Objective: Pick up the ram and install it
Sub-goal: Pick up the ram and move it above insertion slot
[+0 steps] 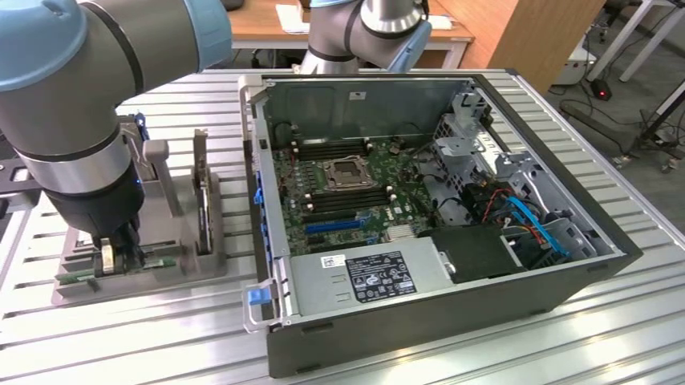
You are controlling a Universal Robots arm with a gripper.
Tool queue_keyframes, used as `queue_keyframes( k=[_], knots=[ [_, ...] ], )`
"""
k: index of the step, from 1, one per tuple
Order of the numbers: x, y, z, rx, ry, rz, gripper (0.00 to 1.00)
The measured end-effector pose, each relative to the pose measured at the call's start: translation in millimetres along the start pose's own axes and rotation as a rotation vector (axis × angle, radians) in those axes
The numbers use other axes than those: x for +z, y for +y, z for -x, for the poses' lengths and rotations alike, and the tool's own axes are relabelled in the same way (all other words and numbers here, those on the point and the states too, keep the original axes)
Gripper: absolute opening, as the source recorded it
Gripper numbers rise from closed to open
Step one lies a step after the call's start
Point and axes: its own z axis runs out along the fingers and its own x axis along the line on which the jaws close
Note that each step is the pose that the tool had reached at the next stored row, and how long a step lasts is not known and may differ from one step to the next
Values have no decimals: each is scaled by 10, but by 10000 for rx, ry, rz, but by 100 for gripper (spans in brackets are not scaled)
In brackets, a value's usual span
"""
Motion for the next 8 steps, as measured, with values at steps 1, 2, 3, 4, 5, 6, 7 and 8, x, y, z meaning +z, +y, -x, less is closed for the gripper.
queue_keyframes(
  k=[1,2,3,4,5,6,7,8],
  knots=[
    [-13,1,0,0,0,0,11],
    [-26,1,1,0,0,1,11],
    [-41,2,1,0,0,0,11],
    [-58,3,1,0,0,0,11],
    [-73,4,1,0,0,1,11],
    [-88,4,1,0,0,0,11],
    [-102,5,2,0,0,0,11],
    [-131,6,2,0,0,0,11]
  ],
)
